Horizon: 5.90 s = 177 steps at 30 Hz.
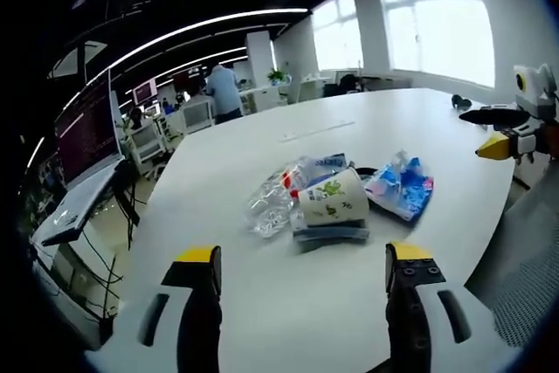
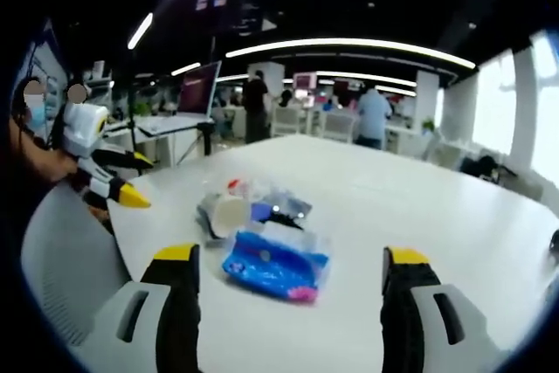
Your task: Arrange the tabletop items into an orderly group along one side of the table until the central work area is clear of visible clutter.
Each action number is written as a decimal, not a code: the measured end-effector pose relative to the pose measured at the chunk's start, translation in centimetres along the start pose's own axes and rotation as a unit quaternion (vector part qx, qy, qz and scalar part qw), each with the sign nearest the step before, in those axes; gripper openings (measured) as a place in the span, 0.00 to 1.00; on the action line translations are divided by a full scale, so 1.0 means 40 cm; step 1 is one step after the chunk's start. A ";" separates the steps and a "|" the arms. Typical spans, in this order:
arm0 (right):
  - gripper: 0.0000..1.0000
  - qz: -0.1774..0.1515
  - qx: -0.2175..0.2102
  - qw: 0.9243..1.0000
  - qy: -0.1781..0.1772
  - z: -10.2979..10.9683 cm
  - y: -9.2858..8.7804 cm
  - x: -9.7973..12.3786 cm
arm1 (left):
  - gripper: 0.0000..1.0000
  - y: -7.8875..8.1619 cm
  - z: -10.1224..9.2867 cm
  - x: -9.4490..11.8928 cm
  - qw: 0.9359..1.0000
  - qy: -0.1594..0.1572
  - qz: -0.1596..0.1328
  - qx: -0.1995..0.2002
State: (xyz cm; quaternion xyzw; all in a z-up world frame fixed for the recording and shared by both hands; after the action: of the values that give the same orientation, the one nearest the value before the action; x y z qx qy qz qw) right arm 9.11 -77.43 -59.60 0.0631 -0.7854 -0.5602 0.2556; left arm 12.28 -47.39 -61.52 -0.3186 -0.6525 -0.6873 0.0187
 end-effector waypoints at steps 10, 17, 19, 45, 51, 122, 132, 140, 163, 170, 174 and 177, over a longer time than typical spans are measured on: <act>0.79 0.002 0.031 0.999 0.030 -0.011 0.039 -0.061 | 0.72 0.035 0.018 -0.032 1.000 -0.003 -0.004 0.000; 0.76 -0.009 0.045 0.998 0.038 -0.025 0.062 -0.099 | 0.69 0.056 0.037 -0.053 1.000 0.000 -0.004 0.001; 0.76 -0.011 0.044 0.998 0.041 -0.031 0.066 -0.112 | 0.68 0.059 0.042 -0.059 1.000 0.001 -0.003 -0.001; 0.67 -0.014 0.065 0.995 0.079 -0.076 0.090 -0.262 | 0.56 0.139 0.024 -0.192 0.999 -0.014 0.012 -0.034; 0.64 -0.012 0.067 0.993 0.095 -0.076 0.086 -0.299 | 0.55 0.144 0.021 -0.226 0.999 -0.017 0.021 -0.045; 0.54 -0.015 0.024 0.995 0.101 -0.115 0.071 -0.419 | 0.43 0.100 0.017 -0.510 0.967 -0.050 0.175 -0.181; 0.54 -0.015 0.019 0.995 0.095 -0.120 0.072 -0.423 | 0.47 0.087 0.025 -0.521 0.958 -0.052 0.181 -0.216; 0.54 -0.016 0.016 0.995 0.093 -0.121 0.075 -0.423 | 0.44 0.065 0.066 -0.538 0.957 -0.052 0.212 -0.189; 0.53 -0.010 0.011 0.996 0.084 -0.134 0.070 -0.413 | 0.45 0.084 0.094 -0.577 0.973 -0.053 0.225 -0.023; 0.53 -0.007 0.011 0.996 0.083 -0.134 0.068 -0.410 | 0.44 0.077 0.089 -0.590 0.971 -0.046 0.235 -0.021; 0.53 -0.007 0.010 0.997 0.082 -0.134 0.069 -0.412 | 0.41 0.083 0.094 -0.591 0.970 -0.037 0.239 0.003; 0.53 -0.010 0.009 0.996 0.083 -0.132 0.078 -0.416 | 0.39 0.087 0.097 -0.586 0.972 -0.034 0.234 0.002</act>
State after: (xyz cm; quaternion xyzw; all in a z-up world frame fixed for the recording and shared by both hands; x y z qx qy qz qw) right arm 26.51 -74.35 -60.98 0.1198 -0.7661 -0.5482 0.3133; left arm 34.08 -53.50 -69.50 -0.4857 -0.5618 -0.6510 0.1575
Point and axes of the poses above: the point that each gripper's makers call its tool centre point, and the gripper's own axes: x roughly backward along the fingers, z roughly to its left, y roughly out of its top, the point moved 5 cm from there along x, roughly backward along the fingers, and after that the axes turned 11 degrees about x, right-handed, at the moved point
